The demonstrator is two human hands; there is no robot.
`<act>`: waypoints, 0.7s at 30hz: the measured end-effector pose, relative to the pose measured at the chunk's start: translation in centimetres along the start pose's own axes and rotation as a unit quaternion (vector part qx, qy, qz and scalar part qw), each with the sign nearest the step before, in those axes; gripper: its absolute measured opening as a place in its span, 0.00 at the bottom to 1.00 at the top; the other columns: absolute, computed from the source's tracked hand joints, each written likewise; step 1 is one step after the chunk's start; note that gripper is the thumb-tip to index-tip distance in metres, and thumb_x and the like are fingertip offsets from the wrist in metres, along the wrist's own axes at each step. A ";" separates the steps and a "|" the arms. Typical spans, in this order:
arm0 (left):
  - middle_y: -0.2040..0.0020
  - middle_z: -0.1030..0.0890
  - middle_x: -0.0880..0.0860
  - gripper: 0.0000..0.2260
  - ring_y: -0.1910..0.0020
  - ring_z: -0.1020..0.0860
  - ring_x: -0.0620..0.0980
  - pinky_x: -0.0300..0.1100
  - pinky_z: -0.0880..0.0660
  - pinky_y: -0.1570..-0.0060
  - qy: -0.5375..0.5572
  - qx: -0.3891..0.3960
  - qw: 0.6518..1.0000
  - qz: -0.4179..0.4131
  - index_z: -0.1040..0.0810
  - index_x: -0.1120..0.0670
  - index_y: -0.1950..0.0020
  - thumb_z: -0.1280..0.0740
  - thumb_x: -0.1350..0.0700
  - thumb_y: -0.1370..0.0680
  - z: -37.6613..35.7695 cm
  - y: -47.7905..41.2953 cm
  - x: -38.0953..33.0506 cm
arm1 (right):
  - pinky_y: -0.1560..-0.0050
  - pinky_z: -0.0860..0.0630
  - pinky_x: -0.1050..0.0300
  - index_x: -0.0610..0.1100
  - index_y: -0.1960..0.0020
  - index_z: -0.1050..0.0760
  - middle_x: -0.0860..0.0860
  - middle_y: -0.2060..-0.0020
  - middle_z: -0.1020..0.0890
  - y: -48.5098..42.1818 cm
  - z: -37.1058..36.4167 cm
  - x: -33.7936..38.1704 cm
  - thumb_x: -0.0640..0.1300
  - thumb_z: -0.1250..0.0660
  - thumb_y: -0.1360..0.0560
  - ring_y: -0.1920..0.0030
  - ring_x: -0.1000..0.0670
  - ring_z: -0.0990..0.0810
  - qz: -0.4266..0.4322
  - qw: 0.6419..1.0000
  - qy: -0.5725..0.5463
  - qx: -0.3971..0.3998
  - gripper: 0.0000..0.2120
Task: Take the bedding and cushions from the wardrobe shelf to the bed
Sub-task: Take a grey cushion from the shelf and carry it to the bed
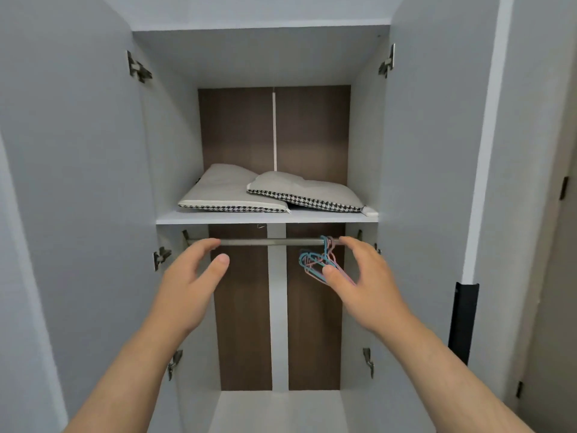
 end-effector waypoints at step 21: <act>0.37 0.25 0.44 0.25 0.35 0.28 0.48 0.48 0.32 0.36 0.011 0.027 0.998 -0.050 0.26 0.45 0.35 0.41 0.37 0.29 -14.7 -21.8 7.0 | 0.31 0.41 0.57 0.51 0.26 0.37 0.54 0.27 0.33 -19.4 -5.6 -11.9 0.56 0.35 0.24 0.27 0.53 0.38 -0.047 0.994 0.048 -0.087 0.29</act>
Point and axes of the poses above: each hand's wrist, its own y-axis away from the middle knuckle, its own z-axis out of the back of the hand, x = y × z, the point moved 4 cm from there along -y, towards the middle knuckle
